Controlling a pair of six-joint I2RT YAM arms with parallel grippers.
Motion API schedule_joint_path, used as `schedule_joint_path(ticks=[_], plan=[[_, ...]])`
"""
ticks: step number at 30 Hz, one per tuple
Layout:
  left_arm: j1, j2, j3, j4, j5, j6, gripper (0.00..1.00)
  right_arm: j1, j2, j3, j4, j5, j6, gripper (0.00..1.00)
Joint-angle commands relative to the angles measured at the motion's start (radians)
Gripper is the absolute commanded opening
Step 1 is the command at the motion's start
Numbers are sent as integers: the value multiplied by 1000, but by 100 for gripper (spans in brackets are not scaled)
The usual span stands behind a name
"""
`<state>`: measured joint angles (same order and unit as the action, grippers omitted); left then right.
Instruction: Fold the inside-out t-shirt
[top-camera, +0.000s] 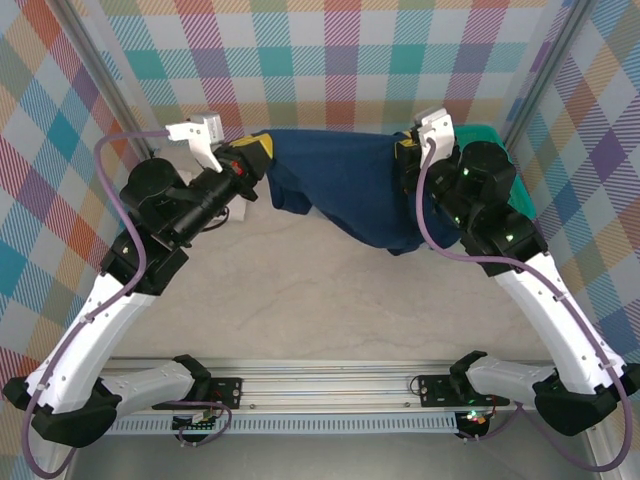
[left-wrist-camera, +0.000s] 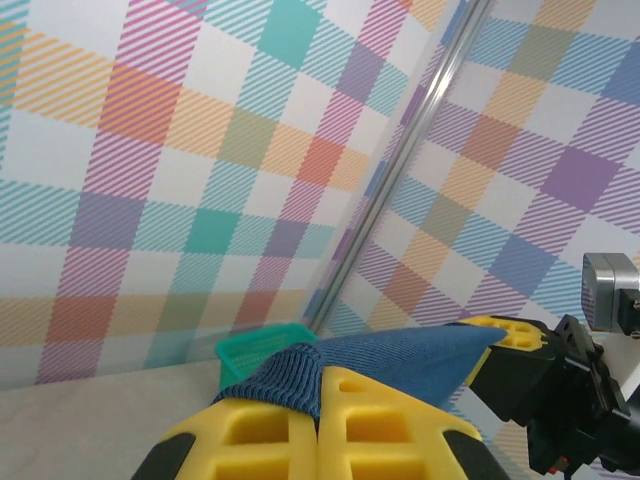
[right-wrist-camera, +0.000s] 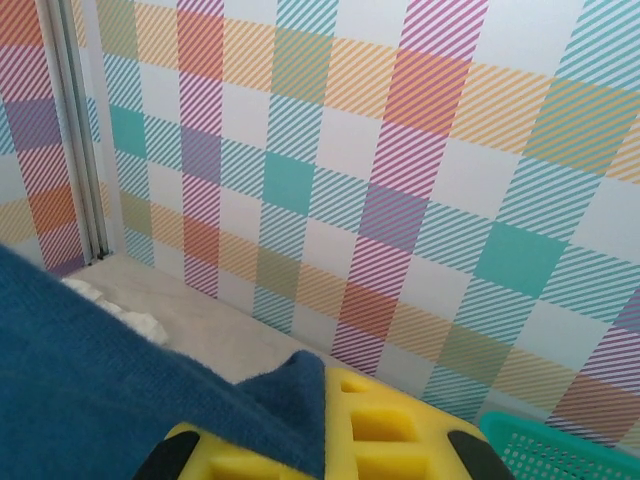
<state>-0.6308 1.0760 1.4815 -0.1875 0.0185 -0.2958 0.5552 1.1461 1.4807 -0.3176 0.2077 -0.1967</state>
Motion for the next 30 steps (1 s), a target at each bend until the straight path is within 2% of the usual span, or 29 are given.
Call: schedule_joint_path(ticks=[1,4,7,9,11,15,18,21,24,27,30], plan=[[-4,17,18,-25,-44,19,0,-8,73,38,-91,72,-32,2],[-4,64,-26,-44,-61,-42,0,-24,206,41,-160,145,-7,12],[-3,115,-85,-61,-100,-105,0,-40,349,52,-262,220,74,30],[-3,140,-116,-66,-106,-136,0,-28,338,-44,-228,120,140,40],[-3,158,-136,-70,-98,-155,0,14,244,-237,-85,-13,163,49],[-3,161,-149,-82,-102,-154,0,111,79,-542,99,-206,208,59],[-3,149,-155,-119,-117,-147,0,185,23,-699,226,-275,245,64],[-2,133,-166,-116,-125,-146,0,263,60,-779,337,-282,277,76],[-1,128,-166,-119,-134,-145,0,330,126,-833,450,-180,300,78],[-1,130,-156,-122,-136,-141,0,336,201,-854,511,-71,312,76],[3,128,-148,-128,-138,-138,0,336,261,-854,568,-44,307,75]])
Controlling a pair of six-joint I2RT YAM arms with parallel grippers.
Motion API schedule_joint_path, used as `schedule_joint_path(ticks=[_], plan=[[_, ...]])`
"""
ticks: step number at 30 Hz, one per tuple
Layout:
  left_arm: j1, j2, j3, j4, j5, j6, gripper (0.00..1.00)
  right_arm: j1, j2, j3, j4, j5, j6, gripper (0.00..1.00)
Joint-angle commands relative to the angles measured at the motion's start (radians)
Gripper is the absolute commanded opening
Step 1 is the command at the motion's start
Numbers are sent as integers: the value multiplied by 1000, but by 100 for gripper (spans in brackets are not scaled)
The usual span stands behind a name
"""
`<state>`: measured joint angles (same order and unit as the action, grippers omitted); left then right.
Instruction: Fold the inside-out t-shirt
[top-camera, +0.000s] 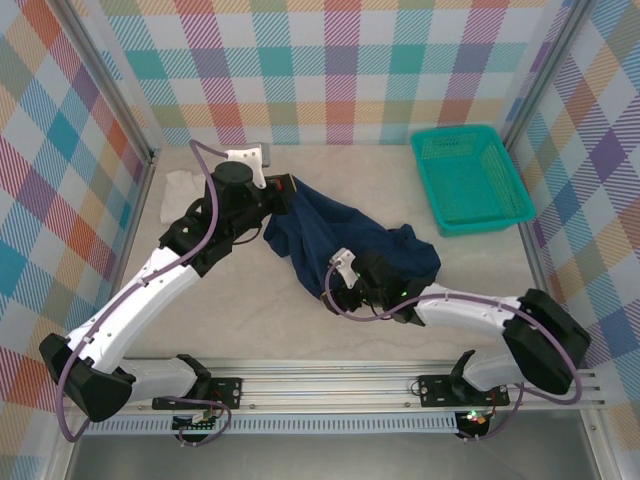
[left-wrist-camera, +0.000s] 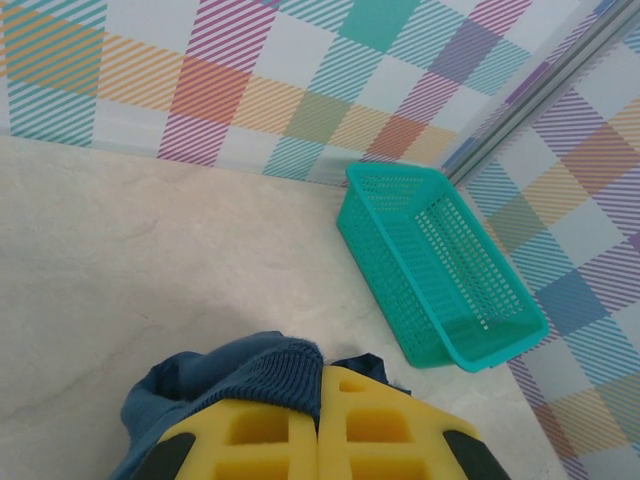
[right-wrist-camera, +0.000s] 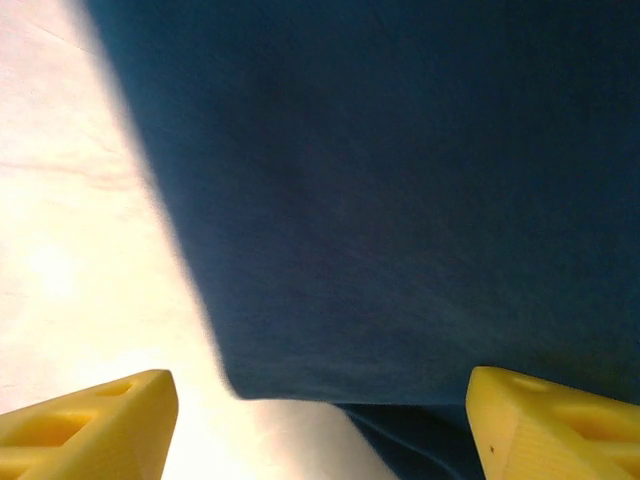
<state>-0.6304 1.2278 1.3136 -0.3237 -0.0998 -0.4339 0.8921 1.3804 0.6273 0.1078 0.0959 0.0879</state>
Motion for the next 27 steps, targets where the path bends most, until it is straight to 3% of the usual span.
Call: schedule_joint_path(ticks=[1,3,5,8,9,11,16,19,23,27], plan=[[4,-26,19,8,-21,2,0,-1,48,5,161,58,23,73],[12,-29,17,8,-26,0,0,-1,85,19,190,73,26,62],[23,-34,12,6,-30,-2,0,-1,89,32,188,113,21,35],[47,-39,9,-10,-30,-13,0,-21,0,30,120,135,1,4],[55,-43,7,-15,-27,-15,0,-32,-46,30,87,133,-3,0],[71,-53,3,-28,-9,-24,0,-67,-159,32,-12,113,-16,0],[85,-110,17,-124,12,-11,0,-218,-435,124,-355,-102,-24,0],[84,-185,-9,-172,-7,-4,0,-285,-532,218,-529,-164,-42,0],[85,-244,-77,-211,-32,-19,0,-332,-551,279,-638,-125,-39,0],[86,-218,-185,-218,3,-56,0,-350,-451,239,-650,-78,36,0]])
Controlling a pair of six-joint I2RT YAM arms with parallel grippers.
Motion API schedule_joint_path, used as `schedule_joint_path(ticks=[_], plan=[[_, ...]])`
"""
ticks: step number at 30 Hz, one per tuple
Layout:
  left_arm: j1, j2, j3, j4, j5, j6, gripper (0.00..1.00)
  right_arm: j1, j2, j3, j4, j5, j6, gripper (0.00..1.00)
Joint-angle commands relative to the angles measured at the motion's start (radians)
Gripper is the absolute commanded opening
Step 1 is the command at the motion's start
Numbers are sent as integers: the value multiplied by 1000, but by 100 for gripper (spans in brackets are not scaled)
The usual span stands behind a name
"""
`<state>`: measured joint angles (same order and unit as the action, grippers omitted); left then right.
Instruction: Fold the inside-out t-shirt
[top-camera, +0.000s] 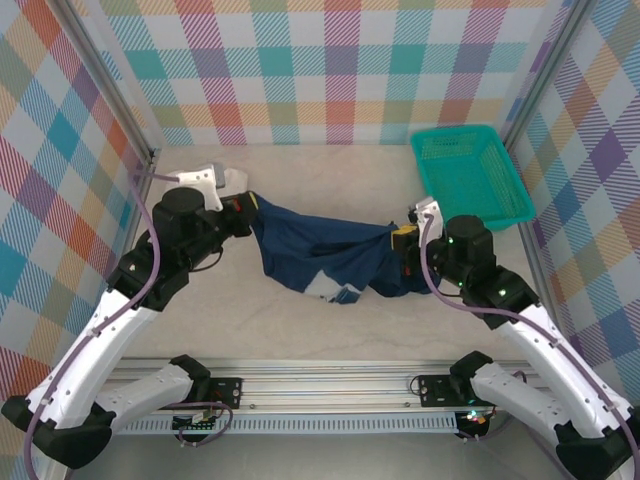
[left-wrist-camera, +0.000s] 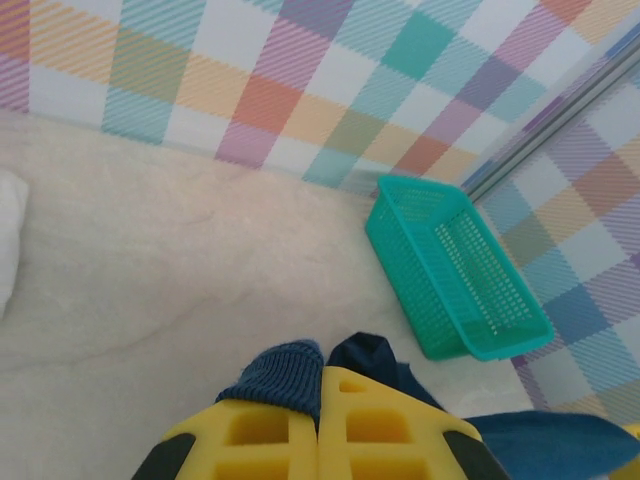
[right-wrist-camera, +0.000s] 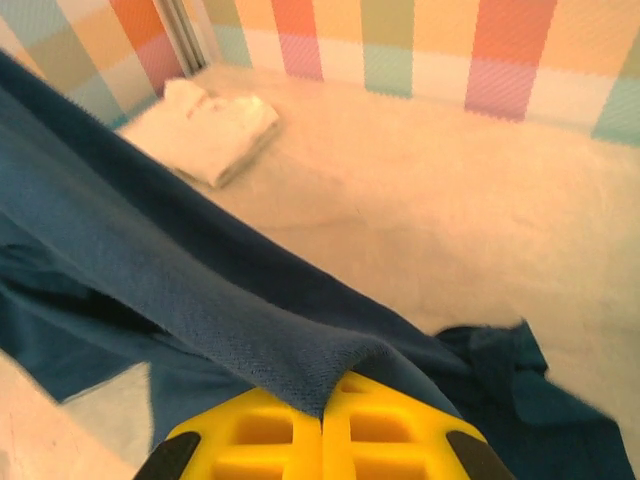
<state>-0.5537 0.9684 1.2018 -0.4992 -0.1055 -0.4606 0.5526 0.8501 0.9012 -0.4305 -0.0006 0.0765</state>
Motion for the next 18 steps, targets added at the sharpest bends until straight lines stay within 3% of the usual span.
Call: schedule_joint_path(ticks=[1,5,7,10,18], plan=[[10,57,-100,-35,30,-38,0,-11,124,-50,-107,29,69,2],[11,119,-178,12,81,-62,0,3,322,-50,-80,66,81,26],[11,142,-188,25,88,-60,0,50,349,-71,4,97,22,37],[12,158,-192,28,72,-47,0,129,350,-115,151,44,-89,48],[20,164,-194,34,58,-35,0,330,442,-105,327,1,-359,53]])
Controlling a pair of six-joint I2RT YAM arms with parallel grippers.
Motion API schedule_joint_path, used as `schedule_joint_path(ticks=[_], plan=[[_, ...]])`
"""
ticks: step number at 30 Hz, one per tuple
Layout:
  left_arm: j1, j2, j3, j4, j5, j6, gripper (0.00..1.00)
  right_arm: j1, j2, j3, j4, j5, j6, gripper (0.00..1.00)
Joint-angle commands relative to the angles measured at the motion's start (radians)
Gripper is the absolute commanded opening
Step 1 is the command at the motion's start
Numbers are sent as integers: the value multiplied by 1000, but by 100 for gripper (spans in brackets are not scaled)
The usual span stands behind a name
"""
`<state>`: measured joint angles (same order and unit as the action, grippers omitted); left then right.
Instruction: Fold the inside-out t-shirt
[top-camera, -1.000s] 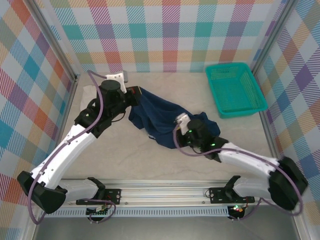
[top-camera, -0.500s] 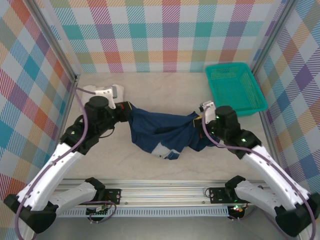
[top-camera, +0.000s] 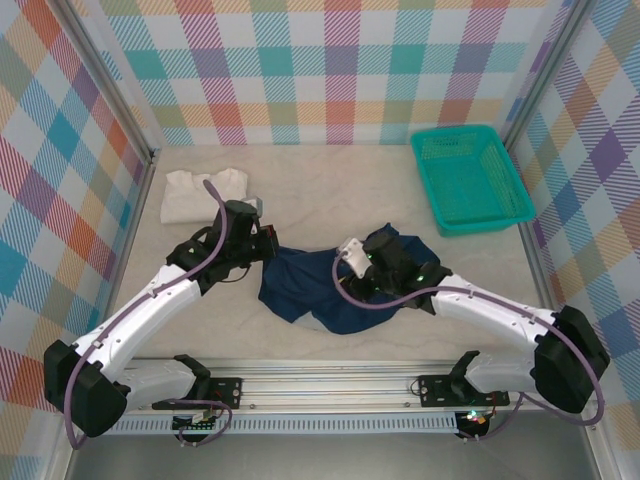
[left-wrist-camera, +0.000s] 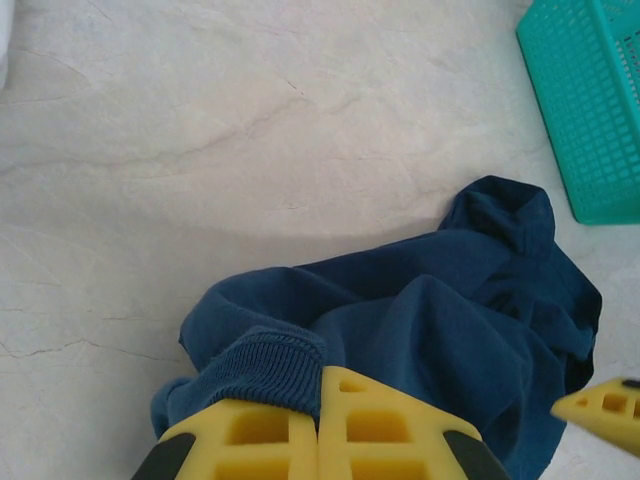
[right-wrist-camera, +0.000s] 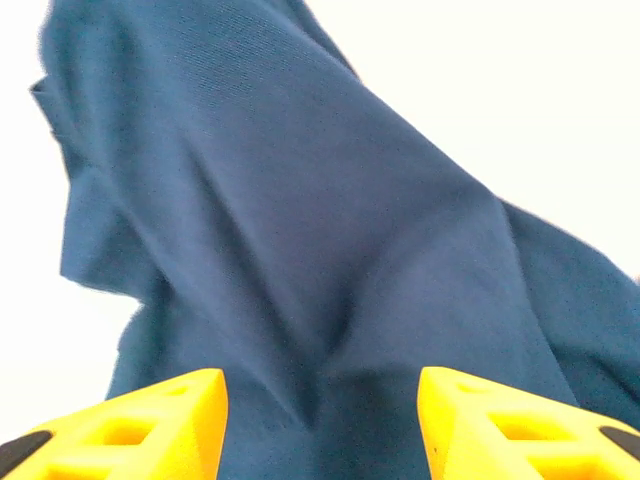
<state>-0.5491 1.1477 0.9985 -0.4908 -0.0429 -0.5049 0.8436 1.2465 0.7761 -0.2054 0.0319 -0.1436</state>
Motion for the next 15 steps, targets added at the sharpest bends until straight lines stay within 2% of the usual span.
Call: schedule_joint_path(ticks=[1,6,10,12,15], plan=[[17,-15,8,26,-3,11,0,50,72,36,101,-42,-158,53],[23,-17,8,22,-2,14,0,61,193,71,112,-77,-192,53],[28,-22,7,19,1,14,0,60,267,77,163,-23,-190,51],[30,-23,5,19,3,16,0,56,300,91,177,12,-191,45],[34,-22,1,24,0,17,0,39,310,104,185,6,-180,21]])
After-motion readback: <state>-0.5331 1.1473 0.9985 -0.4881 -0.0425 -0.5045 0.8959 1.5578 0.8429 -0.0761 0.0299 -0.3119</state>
